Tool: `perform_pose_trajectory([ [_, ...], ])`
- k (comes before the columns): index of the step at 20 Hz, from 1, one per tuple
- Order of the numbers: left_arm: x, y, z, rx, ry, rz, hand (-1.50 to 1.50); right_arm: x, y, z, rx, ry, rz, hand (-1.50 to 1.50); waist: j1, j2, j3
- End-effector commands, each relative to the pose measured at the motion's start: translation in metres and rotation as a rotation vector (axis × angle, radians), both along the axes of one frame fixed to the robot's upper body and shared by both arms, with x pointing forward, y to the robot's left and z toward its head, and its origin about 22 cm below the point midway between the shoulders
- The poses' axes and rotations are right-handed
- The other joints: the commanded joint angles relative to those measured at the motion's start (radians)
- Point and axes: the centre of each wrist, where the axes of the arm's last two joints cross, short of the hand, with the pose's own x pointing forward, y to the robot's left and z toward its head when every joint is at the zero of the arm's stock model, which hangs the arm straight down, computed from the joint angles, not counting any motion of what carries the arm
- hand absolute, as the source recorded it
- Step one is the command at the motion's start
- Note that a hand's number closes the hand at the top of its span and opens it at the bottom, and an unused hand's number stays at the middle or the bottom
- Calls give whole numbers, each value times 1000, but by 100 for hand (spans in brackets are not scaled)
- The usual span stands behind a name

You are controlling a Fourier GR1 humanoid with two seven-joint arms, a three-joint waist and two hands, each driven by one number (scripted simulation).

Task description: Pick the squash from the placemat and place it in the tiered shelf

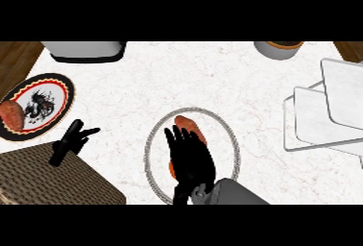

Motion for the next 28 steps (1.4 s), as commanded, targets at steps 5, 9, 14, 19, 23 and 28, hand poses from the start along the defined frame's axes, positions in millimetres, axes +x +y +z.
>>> perform_pose_trajectory([
  [5,12,-30,-8,-58,-45,40,0,18,0,-28,-65,-47,-40,-150,-3,4,-15],
  [9,14,-17,-5,-68,-44,57,0,7,-2,-44,-20,-58,-29,-150,-6,3,-15],
  [14,-6,-13,-21,-59,-57,45,0,14,-6,-62,12,-58,-27,-150,1,3,-15],
  [19,4,-28,-16,-60,-67,42,0,10,-6,-86,9,-71,-9,-150,3,4,-15],
  [23,11,-7,-2,-49,-67,19,0,7,-1,-88,-223,37,276,150,19,8,-17],
  [28,3,-8,-11,-37,-64,47,0,4,7,-82,-19,19,217,150,6,4,-15],
])
